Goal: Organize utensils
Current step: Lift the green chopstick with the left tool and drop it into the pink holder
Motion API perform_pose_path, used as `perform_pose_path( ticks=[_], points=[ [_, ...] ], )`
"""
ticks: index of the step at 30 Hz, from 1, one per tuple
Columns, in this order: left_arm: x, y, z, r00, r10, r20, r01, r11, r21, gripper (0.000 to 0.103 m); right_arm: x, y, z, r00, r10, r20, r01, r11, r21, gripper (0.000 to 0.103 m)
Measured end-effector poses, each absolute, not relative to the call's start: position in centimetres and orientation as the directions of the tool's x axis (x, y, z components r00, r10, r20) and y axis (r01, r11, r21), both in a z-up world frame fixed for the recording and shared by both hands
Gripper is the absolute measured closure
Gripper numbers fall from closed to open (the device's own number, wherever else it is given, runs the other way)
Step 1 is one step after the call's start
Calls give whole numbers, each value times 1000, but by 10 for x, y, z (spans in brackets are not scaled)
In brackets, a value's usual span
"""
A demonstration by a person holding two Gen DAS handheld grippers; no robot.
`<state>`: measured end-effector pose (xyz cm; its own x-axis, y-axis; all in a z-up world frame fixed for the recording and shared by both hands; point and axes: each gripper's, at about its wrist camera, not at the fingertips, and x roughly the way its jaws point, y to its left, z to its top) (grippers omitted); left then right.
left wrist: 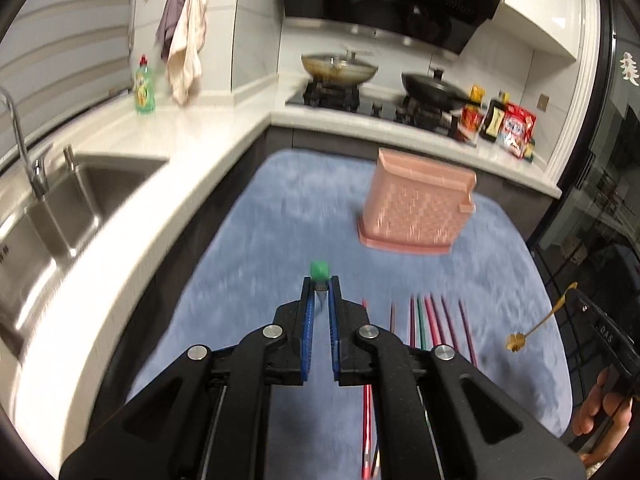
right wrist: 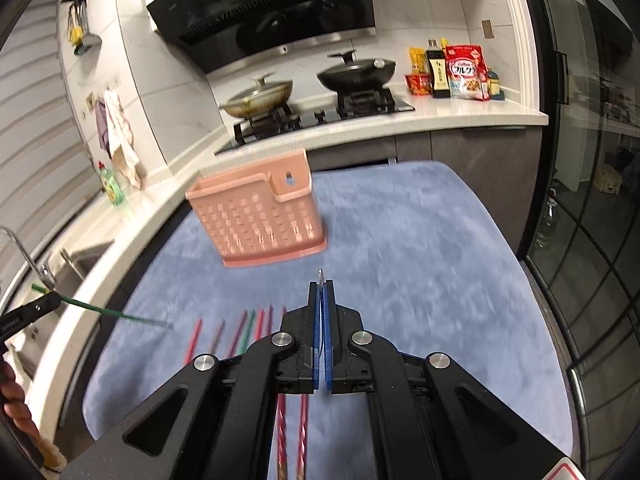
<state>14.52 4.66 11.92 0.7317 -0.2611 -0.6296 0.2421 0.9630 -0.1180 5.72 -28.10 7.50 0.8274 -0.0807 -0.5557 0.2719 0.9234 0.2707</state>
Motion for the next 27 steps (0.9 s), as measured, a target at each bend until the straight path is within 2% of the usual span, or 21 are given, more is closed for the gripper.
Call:
perform_pose_path(
  ticks=[3, 11, 21, 27],
  points=[
    [164, 40, 139, 764, -249, -595, 238, 966, -98, 96, 70, -288, 86, 841, -64, -538, 259, 919, 296, 101],
    [213, 22, 198, 809, -300, -507, 269, 954, -135, 96, 123, -305, 122, 876, -39, -481, 222, 917, 330, 101],
    [259, -31, 286, 873, -392, -291, 347, 917, -196, 96, 205, -329, 148, 902, -35, -431, 209, 908, 364, 101],
    [295, -68, 273, 872, -385, -302, 347, 922, -173, 96, 244, -336, 139, 898, -32, -439, 215, 901, 376, 101]
  ],
)
